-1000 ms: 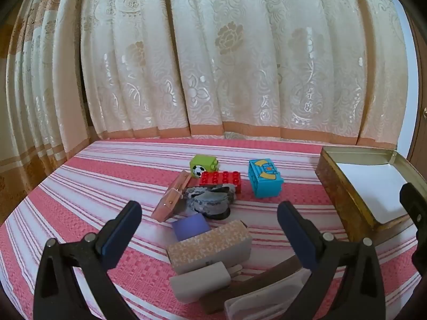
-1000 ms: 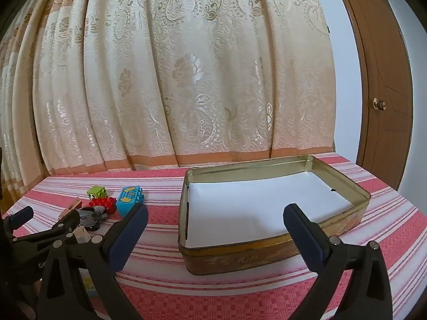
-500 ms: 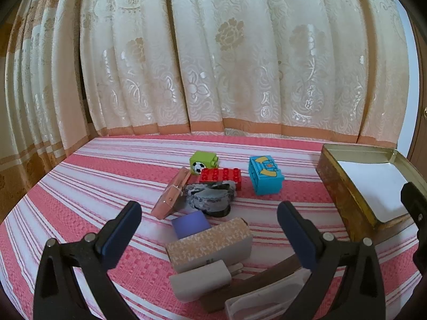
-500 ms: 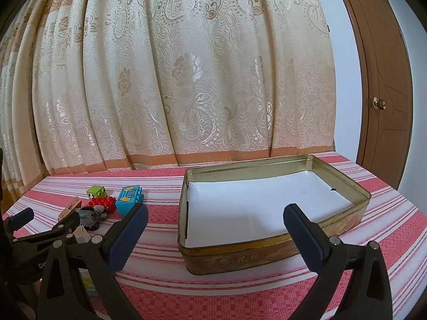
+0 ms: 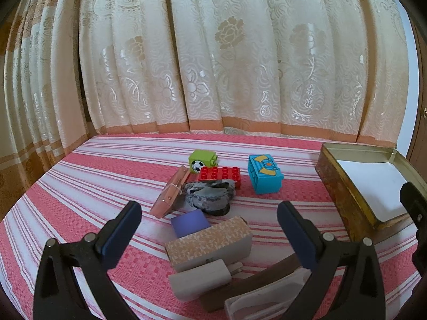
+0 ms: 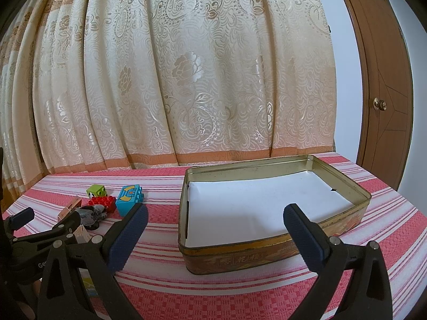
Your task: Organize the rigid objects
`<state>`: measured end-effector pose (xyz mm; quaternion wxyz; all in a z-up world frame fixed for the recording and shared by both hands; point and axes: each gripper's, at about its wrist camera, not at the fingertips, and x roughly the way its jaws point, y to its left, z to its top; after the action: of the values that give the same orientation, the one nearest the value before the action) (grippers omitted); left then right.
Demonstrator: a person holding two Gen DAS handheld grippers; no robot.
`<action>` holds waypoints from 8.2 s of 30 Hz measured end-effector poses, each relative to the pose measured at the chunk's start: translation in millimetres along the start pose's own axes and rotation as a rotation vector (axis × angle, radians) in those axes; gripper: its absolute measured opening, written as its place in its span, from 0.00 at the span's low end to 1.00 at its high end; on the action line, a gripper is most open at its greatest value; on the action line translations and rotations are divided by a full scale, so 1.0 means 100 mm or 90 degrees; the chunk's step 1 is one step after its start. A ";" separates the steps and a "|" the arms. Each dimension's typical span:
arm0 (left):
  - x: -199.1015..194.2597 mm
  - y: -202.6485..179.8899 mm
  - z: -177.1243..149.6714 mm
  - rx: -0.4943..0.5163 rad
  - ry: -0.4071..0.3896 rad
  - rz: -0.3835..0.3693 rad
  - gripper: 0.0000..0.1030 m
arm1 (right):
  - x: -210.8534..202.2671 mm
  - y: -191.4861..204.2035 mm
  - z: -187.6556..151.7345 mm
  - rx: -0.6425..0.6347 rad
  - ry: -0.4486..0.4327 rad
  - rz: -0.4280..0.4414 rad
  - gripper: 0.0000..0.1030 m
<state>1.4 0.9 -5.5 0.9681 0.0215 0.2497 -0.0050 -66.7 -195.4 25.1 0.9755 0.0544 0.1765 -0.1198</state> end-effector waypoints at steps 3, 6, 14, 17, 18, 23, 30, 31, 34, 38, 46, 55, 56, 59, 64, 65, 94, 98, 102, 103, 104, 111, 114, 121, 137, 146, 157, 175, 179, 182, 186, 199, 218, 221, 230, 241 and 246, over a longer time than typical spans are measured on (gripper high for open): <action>0.00 0.00 0.00 0.000 0.000 0.000 1.00 | 0.00 0.00 0.00 0.000 0.000 0.000 0.99; 0.00 0.00 0.00 0.000 0.001 0.000 1.00 | 0.00 0.00 0.00 -0.001 0.000 0.000 0.99; -0.01 -0.03 -0.02 0.000 0.001 -0.004 1.00 | 0.00 0.01 -0.01 -0.003 0.000 0.001 0.99; 0.00 -0.02 -0.02 -0.002 0.003 -0.006 1.00 | -0.01 0.01 -0.02 -0.003 -0.001 -0.001 0.99; -0.01 -0.02 -0.02 -0.002 0.003 -0.006 1.00 | -0.01 0.01 -0.03 -0.003 -0.001 -0.002 0.99; -0.01 -0.03 0.00 0.001 0.003 -0.011 1.00 | 0.06 0.00 -0.03 -0.006 0.022 -0.016 0.99; -0.02 -0.04 0.01 0.003 0.003 -0.016 1.00 | 0.09 -0.04 -0.02 0.009 0.034 -0.021 0.99; -0.02 -0.04 0.01 0.002 0.004 -0.016 1.00 | 0.09 -0.04 -0.01 0.008 0.035 -0.020 0.99; -0.02 -0.04 0.01 0.002 0.006 -0.018 1.00 | 0.08 -0.02 -0.01 0.003 0.034 -0.020 0.99; -0.01 -0.05 0.02 0.004 0.007 -0.017 1.00 | 0.09 -0.01 0.00 -0.001 0.034 -0.019 0.99; -0.02 -0.07 0.01 0.004 0.005 -0.022 1.00 | 0.09 0.00 -0.01 -0.001 0.034 -0.019 0.99; -0.11 -0.08 -0.02 0.004 -0.018 -0.029 1.00 | 0.10 0.02 -0.01 -0.007 0.040 -0.019 0.99; -0.12 -0.09 -0.02 0.006 -0.019 -0.028 1.00 | 0.10 0.02 0.00 -0.008 0.040 -0.019 0.99; -0.14 -0.08 -0.02 0.007 -0.020 -0.029 1.00 | 0.11 0.03 -0.01 -0.010 0.042 -0.021 0.99; -0.17 -0.02 -0.03 -0.008 -0.025 -0.033 1.00 | 0.13 0.02 -0.01 -0.010 0.051 -0.019 0.99; -0.18 0.01 -0.03 -0.017 -0.024 -0.035 1.00 | 0.14 0.02 -0.01 -0.010 0.052 -0.017 0.99; -0.55 1.31 -0.38 -0.123 0.009 0.094 0.98 | 0.26 1.21 -0.47 -0.153 0.301 0.347 0.99; -0.55 1.26 -0.38 -0.112 0.018 0.088 0.98 | 0.38 1.27 -0.49 -0.149 0.338 0.352 0.83; -0.54 1.16 -0.38 -0.085 0.026 0.069 0.98 | 0.40 1.22 -0.48 -0.139 0.340 0.354 0.82; -0.54 1.14 -0.38 -0.080 0.030 0.061 0.97 | 0.39 1.18 -0.46 -0.136 0.334 0.353 0.82; -0.53 1.10 -0.38 -0.073 0.035 0.049 0.94 | 0.39 1.18 -0.47 -0.134 0.328 0.352 0.82; -0.45 0.79 -0.40 -0.027 0.088 -0.083 0.85 | 0.27 0.75 -0.27 -0.067 0.242 0.348 0.82; -0.42 0.60 -0.43 0.000 0.117 -0.142 0.75 | 0.27 0.53 -0.18 -0.033 0.206 0.325 0.82; -0.31 0.18 -0.44 0.080 0.162 -0.212 0.73 | 0.24 0.29 -0.07 -0.028 0.149 0.261 0.82; 0.27 -0.08 -0.27 0.093 0.240 -0.244 0.41 | 0.37 0.10 -0.01 -0.021 0.126 0.227 0.82; 0.09 0.08 -0.36 0.035 0.245 -0.304 0.13 | 0.33 0.09 0.02 -0.021 0.109 0.221 0.82; 0.18 -0.12 -0.30 0.055 0.241 -0.225 0.16 | 0.29 0.06 0.02 -0.014 0.098 0.208 0.82; -0.29 -0.31 0.00 0.024 0.118 -0.314 0.13 | 0.23 -0.36 0.21 0.037 0.029 0.153 0.82; -0.27 -0.53 0.15 0.025 0.090 -0.325 0.13 | 0.28 -0.64 0.27 0.037 0.009 0.092 0.82; -0.23 -0.72 0.25 0.027 0.081 -0.344 0.13 | 0.40 -0.92 0.30 0.051 0.020 0.046 0.82; -0.18 -1.01 0.33 0.037 0.068 -0.360 0.13 | 0.54 -1.19 0.31 0.048 0.032 -0.003 0.82; 0.10 -2.06 0.38 0.076 0.086 -0.377 0.13 | 0.87 -1.63 0.31 0.031 0.095 -0.109 0.82; 0.32 -2.23 0.29 0.113 0.090 -0.274 0.20 | 1.09 -1.73 0.22 0.071 0.184 -0.100 0.83; 0.22 -2.21 0.29 0.118 0.056 -0.256 0.78 | 1.04 -1.73 0.23 0.086 0.164 -0.089 0.87; 0.05 -2.05 0.33 0.106 -0.020 -0.227 0.99 | 0.90 -1.78 0.28 0.122 0.101 -0.072 0.92; 0.00 -1.72 0.32 0.080 -0.040 -0.175 0.99 | 0.72 -1.83 0.29 0.145 0.029 -0.089 0.92; -0.01 -1.55 0.30 0.066 -0.041 -0.161 0.99 | 0.62 -1.78 0.29 0.145 0.004 -0.103 0.92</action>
<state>12.5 -155.6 15.2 0.9648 0.0394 0.2187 -0.1407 -46.1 -385.1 18.2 0.9496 0.1510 0.1686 -0.2169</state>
